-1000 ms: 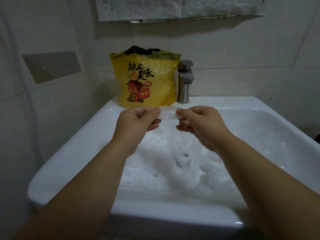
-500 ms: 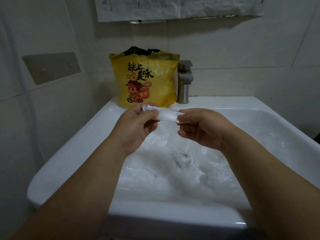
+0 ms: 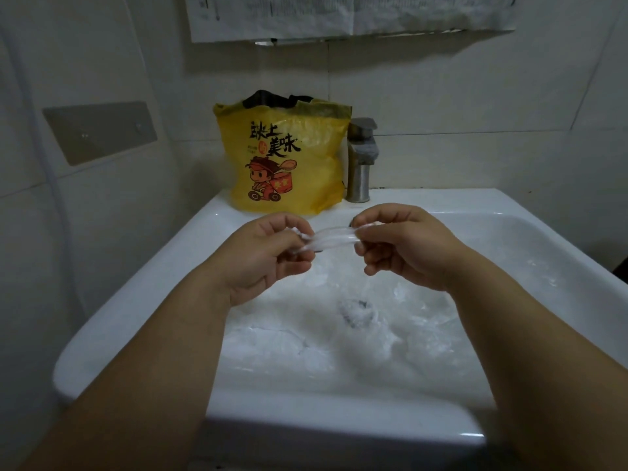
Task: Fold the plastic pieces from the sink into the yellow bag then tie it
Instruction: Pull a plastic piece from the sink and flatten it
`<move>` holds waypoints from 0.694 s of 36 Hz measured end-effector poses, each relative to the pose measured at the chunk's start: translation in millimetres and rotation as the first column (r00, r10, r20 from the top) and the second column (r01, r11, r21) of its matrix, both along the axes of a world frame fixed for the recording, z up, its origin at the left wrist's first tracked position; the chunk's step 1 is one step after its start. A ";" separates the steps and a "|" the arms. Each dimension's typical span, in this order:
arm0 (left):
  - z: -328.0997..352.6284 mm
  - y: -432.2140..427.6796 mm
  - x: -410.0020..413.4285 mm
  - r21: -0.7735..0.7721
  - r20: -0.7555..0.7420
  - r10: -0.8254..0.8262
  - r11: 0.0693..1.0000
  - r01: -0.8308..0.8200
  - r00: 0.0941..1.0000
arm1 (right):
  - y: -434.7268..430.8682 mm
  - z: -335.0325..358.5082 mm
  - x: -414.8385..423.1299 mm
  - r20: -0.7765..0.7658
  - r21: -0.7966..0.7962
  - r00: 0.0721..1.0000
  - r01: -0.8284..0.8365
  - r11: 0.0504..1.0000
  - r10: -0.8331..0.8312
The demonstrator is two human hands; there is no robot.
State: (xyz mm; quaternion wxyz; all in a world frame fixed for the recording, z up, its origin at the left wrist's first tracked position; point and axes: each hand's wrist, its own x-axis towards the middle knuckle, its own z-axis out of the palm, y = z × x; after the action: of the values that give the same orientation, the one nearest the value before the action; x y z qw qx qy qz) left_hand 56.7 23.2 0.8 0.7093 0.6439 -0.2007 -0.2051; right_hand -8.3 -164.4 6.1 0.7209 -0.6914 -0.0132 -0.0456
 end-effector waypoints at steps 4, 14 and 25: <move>2.1 -1.0 -1.3 -0.094 -0.073 -0.027 0.995 0.020 0.997 | 0.9 0.4 -0.8 0.043 0.032 0.999 0.007 0.999 -0.008; 0.0 -1.8 -0.6 -0.028 0.020 0.055 0.998 -0.054 0.998 | 0.1 -0.2 0.3 0.061 0.000 0.998 0.015 1.000 -0.015; -1.1 -6.7 5.2 -0.209 -0.020 0.149 0.966 -0.150 0.989 | -1.3 -5.2 4.1 -0.105 -0.087 0.994 0.019 0.996 -0.028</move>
State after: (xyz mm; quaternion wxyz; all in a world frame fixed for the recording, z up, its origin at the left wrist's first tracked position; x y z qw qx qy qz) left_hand 61.9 16.4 -0.3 0.7871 0.5783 -0.1704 -0.1301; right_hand -4.2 -165.8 0.9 0.6895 -0.7234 0.0313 -0.0165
